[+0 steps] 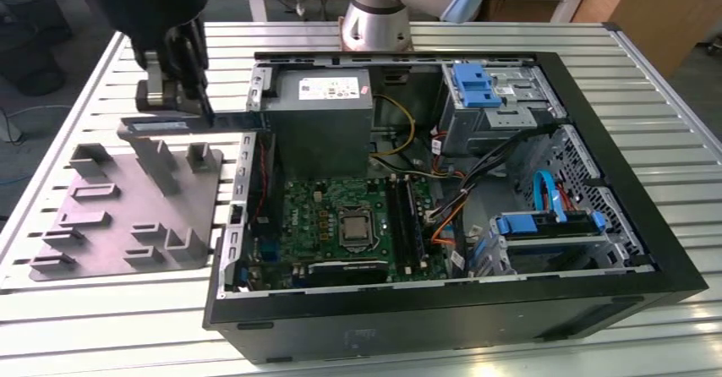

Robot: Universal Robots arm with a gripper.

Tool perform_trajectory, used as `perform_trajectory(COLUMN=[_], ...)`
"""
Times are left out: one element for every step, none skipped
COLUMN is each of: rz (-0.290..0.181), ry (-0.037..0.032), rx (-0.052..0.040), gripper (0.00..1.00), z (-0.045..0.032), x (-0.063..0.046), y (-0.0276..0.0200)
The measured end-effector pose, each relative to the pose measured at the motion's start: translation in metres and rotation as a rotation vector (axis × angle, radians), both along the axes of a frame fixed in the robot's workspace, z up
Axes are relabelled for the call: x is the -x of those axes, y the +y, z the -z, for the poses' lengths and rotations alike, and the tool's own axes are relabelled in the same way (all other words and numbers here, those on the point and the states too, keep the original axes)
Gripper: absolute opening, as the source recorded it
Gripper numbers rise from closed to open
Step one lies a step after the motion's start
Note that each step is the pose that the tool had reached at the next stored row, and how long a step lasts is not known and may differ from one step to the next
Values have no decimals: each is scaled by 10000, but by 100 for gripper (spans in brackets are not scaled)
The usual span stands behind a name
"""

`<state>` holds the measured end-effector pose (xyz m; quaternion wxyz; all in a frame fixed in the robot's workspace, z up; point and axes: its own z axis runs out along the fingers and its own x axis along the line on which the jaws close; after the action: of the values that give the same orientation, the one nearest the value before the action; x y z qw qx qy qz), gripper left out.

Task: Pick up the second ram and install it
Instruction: 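Pick up the second ram and move it above second insertion slot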

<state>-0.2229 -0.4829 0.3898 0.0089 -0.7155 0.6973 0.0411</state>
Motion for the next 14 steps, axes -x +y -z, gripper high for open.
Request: perform_trajectory(rz=[1,1,1,0,-1,1,2,1,0,0,0,1,1,0], ry=[3,6,8,11,14,17,19,21,24,27,29,31,33,36], rx=[0,1,0,1,1,2,1,0,1,1,1,0,1,1], gripper=[14,14,14,14,14,14,14,14,14,14,14,14,14,14], z=[0,1,2,2,2,3,4,5,5,6,6,7,7,8], x=[-38,-77,-114,-150,-187,-223,-259,-296,-334,-369,-403,-436,-470,-505], y=[0,0,0,0,0,0,0,0,0,0,0,0,0,0])
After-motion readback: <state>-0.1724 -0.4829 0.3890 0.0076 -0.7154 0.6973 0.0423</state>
